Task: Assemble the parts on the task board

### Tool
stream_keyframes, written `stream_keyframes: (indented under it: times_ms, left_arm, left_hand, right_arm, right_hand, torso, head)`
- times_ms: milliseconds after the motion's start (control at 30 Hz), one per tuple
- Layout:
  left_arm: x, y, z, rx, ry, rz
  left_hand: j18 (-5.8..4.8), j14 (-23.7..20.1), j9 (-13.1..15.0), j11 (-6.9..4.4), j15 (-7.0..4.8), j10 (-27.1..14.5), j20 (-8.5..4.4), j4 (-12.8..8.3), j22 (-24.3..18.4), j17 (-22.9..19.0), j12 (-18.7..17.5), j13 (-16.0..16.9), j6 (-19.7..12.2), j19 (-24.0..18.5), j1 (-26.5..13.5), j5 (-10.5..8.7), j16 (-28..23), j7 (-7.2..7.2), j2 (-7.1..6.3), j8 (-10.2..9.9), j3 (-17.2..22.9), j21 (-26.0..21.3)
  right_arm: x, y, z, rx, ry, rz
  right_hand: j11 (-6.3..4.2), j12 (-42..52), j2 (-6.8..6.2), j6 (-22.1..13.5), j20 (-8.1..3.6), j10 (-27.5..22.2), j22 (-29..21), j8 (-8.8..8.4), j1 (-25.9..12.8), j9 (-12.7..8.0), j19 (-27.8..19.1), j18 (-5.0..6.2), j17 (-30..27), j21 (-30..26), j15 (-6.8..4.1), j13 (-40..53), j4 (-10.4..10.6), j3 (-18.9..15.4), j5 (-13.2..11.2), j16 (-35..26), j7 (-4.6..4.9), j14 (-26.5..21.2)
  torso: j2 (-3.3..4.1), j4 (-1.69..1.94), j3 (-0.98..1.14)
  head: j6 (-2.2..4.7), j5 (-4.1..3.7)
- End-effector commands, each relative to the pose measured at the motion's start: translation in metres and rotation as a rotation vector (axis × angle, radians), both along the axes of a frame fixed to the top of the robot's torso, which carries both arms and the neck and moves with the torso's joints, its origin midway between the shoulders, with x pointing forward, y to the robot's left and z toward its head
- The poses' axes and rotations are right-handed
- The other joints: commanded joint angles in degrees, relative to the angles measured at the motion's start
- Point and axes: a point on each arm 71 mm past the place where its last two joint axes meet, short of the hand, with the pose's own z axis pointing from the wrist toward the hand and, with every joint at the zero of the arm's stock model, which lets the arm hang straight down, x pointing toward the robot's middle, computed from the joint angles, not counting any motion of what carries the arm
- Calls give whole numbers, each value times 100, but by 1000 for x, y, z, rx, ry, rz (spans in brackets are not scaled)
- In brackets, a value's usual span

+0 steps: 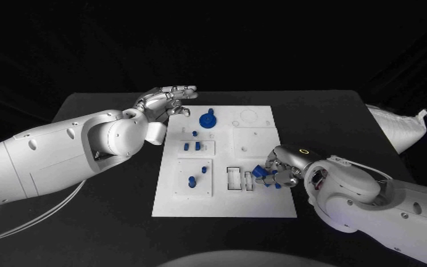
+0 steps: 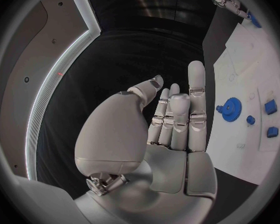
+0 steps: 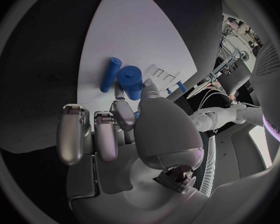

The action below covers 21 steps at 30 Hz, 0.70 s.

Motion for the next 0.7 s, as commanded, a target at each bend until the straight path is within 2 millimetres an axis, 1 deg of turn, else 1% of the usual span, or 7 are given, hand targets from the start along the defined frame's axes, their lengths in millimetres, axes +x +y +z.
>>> stream_keyframes:
  times_ms: [33, 133, 267, 367, 467, 567, 700]
  left_arm:
    - [-1, -2, 1, -10, -11, -15]
    - [-1, -2, 1, -10, -10, -16]
    - [-1, -1, 1, -10, -11, -15]
    - [-1, -1, 1, -11, -11, -16]
    - [-1, -1, 2, -11, -11, -16]
    - [-1, -1, 2, -11, -11, -16]
    - [-1, -1, 2, -11, -11, -16]
  left_hand:
    - [50, -26, 1, 2, 4, -51, 22, 1, -8, 0, 31, -5, -37, -22, -8, 2, 19, -1, 34, 19, -48, -21]
    - [50, -26, 1, 2, 4, -51, 22, 1, -8, 0, 31, -5, -37, -22, -8, 2, 19, -1, 34, 19, -48, -21]
    - [51, -27, 3, 3, 5, -62, 24, -4, -8, 0, 51, -3, -44, -23, -5, 3, 26, 0, 43, 32, -51, -21]
    - [51, -27, 3, 3, 5, -62, 24, -4, -8, 0, 51, -3, -44, -23, -5, 3, 26, 0, 43, 32, -51, -21]
    - [51, -27, 3, 3, 5, -62, 24, -4, -8, 0, 51, -3, -44, -23, -5, 3, 26, 0, 43, 32, -51, -21]
    - [51, -27, 3, 3, 5, -62, 24, -4, -8, 0, 51, -3, -44, -23, -5, 3, 26, 0, 43, 32, -51, -21]
    - [51, -27, 3, 3, 5, -62, 24, -4, -8, 0, 51, -3, -44, -23, -5, 3, 26, 0, 43, 32, -51, -21]
  right_arm:
    - [-2, 2, -7, -32, 28, 14]
    - [-2, 2, -9, -30, 31, 12]
    - [-3, 3, -9, -24, 21, 10]
    - [-3, 4, -7, -9, 6, 4]
    - [-3, 4, -4, 19, -20, -10]
    - [-5, 3, 0, 56, -51, -28]
    - [-8, 1, 8, 110, -76, -54]
  right_hand:
    - [-141, 1545, 84, -16, 8, 416, 15, 29, 26, 20, 136, -81, 866, 19, -50, 2176, 1, 11, 2, 31, 2, 478]
    - [-153, 1549, 149, 21, 4, 417, 25, 72, 62, 61, 135, -82, 868, 26, -57, 2187, -8, 26, 68, 32, -13, 477]
    - [-199, 1612, 308, 162, -19, 459, 69, 159, 196, 142, 146, -88, 885, 54, -92, 2257, -50, 106, 256, 39, -68, 479]
    - [-236, 1634, 380, 238, -43, 477, 78, 201, 276, 197, 147, -89, 885, 60, -122, 2285, -79, 144, 284, 38, -110, 479]
    - [-277, 1632, 456, 306, -74, 482, 100, 237, 377, 252, 154, -92, 905, 74, -157, 2289, -117, 209, 233, 46, -156, 482]
    - [-302, 1623, 491, 343, -94, 483, 127, 255, 433, 292, 163, -97, 928, 91, -178, 2287, -138, 251, 239, 55, -184, 486]
    - [-317, 1629, 501, 364, -110, 491, 158, 264, 444, 322, 174, -104, 955, 110, -192, 2296, -136, 267, 288, 66, -198, 492]
  torso:
    - [-6, 12, -8]
    - [-11, 9, -9]
    - [-10, 0, -7]
    - [-11, 4, -8]
    - [-14, 5, -9]
    - [-13, 11, -6]
    - [-16, 17, -8]
  head:
    - [-7, 5]
    - [-23, 11]
    - [-21, 21]
    - [-11, 14]
    - [-15, 13]
    - [-21, 14]
    - [-15, 11]
